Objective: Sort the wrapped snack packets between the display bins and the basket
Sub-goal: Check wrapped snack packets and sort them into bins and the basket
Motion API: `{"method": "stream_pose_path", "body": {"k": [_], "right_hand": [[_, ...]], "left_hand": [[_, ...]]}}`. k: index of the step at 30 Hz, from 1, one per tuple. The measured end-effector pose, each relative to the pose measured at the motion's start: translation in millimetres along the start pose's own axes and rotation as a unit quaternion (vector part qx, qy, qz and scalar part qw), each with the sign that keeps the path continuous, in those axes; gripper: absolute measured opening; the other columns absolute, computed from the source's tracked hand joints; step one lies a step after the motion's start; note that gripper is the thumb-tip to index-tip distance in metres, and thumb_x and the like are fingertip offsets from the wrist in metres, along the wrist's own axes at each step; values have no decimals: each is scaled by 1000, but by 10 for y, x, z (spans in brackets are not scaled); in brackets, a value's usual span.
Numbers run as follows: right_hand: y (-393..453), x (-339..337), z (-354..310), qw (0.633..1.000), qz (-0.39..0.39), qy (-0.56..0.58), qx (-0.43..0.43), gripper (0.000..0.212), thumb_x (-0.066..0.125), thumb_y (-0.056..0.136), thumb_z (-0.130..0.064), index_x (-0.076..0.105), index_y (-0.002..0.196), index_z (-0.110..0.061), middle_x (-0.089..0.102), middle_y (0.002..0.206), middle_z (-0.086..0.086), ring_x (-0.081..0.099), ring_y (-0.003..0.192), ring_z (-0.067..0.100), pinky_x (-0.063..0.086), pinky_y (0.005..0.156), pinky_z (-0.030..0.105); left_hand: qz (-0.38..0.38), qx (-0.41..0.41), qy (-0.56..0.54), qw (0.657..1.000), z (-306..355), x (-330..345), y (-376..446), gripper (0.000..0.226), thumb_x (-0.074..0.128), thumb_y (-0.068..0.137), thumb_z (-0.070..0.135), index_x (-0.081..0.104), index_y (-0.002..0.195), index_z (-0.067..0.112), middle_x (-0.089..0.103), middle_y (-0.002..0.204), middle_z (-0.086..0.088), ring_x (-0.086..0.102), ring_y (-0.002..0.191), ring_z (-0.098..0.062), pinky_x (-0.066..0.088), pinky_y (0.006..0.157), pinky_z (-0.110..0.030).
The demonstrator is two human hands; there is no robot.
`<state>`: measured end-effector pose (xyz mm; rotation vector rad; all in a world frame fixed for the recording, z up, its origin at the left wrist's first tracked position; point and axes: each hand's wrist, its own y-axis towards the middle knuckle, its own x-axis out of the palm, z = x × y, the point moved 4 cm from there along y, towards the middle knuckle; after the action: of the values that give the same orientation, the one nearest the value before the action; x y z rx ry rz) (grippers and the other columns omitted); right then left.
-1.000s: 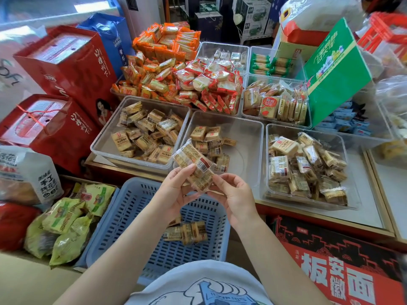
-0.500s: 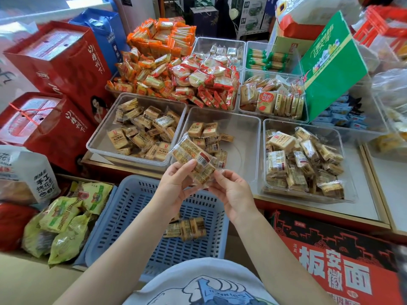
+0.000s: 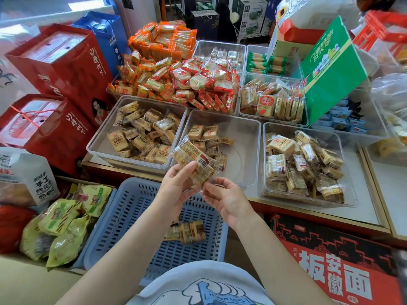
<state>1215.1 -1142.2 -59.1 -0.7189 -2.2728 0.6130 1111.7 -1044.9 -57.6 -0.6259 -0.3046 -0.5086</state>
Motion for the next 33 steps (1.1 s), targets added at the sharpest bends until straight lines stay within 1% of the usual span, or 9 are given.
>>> {"method": "stream_pose_path", "body": {"k": [8, 13, 15, 19, 22, 25, 28, 30, 33], "right_hand": [[85, -76, -20, 1000, 6, -13, 13, 20, 74, 87, -4, 62, 104, -5, 73, 84, 8, 69, 73, 19, 59, 67, 29], [192, -169, -187, 997, 14, -72, 4, 27, 73, 90, -27, 61, 110, -14, 70, 89, 1, 66, 86, 18, 54, 78, 33], [252, -131, -270, 995, -25, -93, -8, 44, 74, 85, -38, 61, 121, -14, 74, 100, 1, 70, 96, 19, 53, 87, 36], [380, 23, -298, 993, -81, -82, 12, 59, 76, 80, -37, 62, 132, -12, 74, 121, 11, 69, 115, 26, 52, 105, 44], [565, -57, -351, 999, -7, -51, -8, 50, 79, 78, -36, 68, 121, -15, 77, 110, 8, 73, 106, 24, 56, 99, 42], [844, -296, -544, 981, 96, -161, -47, 41, 78, 85, -39, 61, 119, -22, 76, 104, 0, 72, 97, 17, 58, 85, 33], [1197, -483, -706, 957, 111, -265, -51, 57, 75, 89, -41, 43, 134, -25, 66, 118, -2, 66, 102, 13, 54, 82, 28], [1444, -534, -705, 930, 90, -356, -20, 70, 73, 91, -45, 36, 146, -23, 60, 128, -2, 63, 112, 17, 54, 92, 33], [1726, -487, -491, 903, 29, -424, 62, 73, 68, 95, -46, 36, 154, -18, 53, 142, 0, 58, 117, 18, 51, 100, 35]], "left_hand": [[28, 23, 74, 997, 61, -46, 69, 57, 80, 79, 32, 59, 126, 9, 75, 115, -13, 76, 93, -21, 59, 65, -27], [10, 40, 296, 954, 261, -150, 205, 80, 90, 57, 52, 58, 125, 26, 72, 113, -2, 73, 99, -19, 61, 74, -32], [-33, 33, 355, 934, 310, -112, 259, 85, 90, 51, 50, 54, 126, 33, 71, 112, 0, 73, 97, -17, 60, 74, -31], [-101, 40, 335, 936, 264, 60, 398, 75, 94, 62, 37, 52, 124, 31, 72, 116, 2, 71, 104, -13, 59, 85, -30], [-67, 77, 386, 917, 279, 43, 586, 59, 85, 79, 45, 57, 127, 26, 63, 126, 7, 62, 116, -9, 52, 94, -27], [33, 149, 566, 810, 326, -207, 887, 56, 68, 95, 45, 50, 141, 18, 50, 143, 0, 45, 132, -15, 36, 103, -28], [48, 143, 713, 684, 150, -448, 1206, 92, 47, 92, 73, 25, 160, 14, 15, 170, -9, 8, 157, -23, 10, 126, -39], [29, 104, 780, 616, -40, -567, 1359, 115, 15, 78, 91, 2, 164, 16, -13, 171, -9, -14, 157, -23, -4, 127, -41], [18, 100, 809, 579, -194, -677, 1445, 127, -11, 63, 100, -15, 161, 20, -34, 164, -7, -25, 154, -22, -11, 126, -40]]}}
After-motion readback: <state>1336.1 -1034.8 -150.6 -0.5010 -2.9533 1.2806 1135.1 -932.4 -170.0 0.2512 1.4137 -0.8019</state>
